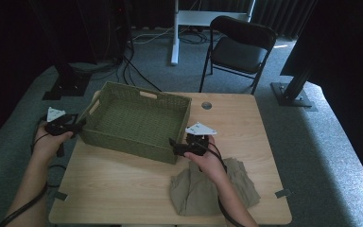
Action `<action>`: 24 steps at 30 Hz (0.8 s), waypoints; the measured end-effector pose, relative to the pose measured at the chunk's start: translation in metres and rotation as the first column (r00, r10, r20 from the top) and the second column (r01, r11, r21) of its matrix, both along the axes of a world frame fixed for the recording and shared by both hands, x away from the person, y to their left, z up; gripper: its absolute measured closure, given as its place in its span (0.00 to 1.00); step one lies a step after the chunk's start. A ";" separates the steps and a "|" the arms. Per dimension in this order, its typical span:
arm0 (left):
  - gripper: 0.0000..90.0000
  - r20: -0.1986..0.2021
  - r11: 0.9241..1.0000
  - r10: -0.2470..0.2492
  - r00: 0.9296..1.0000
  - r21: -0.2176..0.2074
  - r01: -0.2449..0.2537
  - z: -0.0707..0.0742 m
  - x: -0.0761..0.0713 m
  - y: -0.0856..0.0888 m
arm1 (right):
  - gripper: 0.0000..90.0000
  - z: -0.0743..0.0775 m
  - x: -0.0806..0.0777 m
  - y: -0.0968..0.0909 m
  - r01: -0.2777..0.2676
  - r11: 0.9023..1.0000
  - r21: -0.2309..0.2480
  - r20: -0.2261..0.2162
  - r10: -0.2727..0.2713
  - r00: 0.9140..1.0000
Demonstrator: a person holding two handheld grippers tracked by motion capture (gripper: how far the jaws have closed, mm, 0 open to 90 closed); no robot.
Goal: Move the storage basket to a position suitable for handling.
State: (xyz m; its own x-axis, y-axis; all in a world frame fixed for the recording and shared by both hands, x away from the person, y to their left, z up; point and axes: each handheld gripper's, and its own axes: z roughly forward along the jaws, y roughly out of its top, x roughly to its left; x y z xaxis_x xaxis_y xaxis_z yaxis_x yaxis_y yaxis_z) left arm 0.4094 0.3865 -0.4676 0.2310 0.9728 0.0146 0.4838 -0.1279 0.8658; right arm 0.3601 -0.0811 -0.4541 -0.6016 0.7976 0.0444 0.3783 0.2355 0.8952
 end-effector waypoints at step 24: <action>0.85 -0.001 0.996 0.078 0.997 0.044 -0.077 -0.007 0.003 -0.017 | 0.53 -0.012 -0.004 0.019 0.088 0.991 -0.098 -0.051 -0.093 0.994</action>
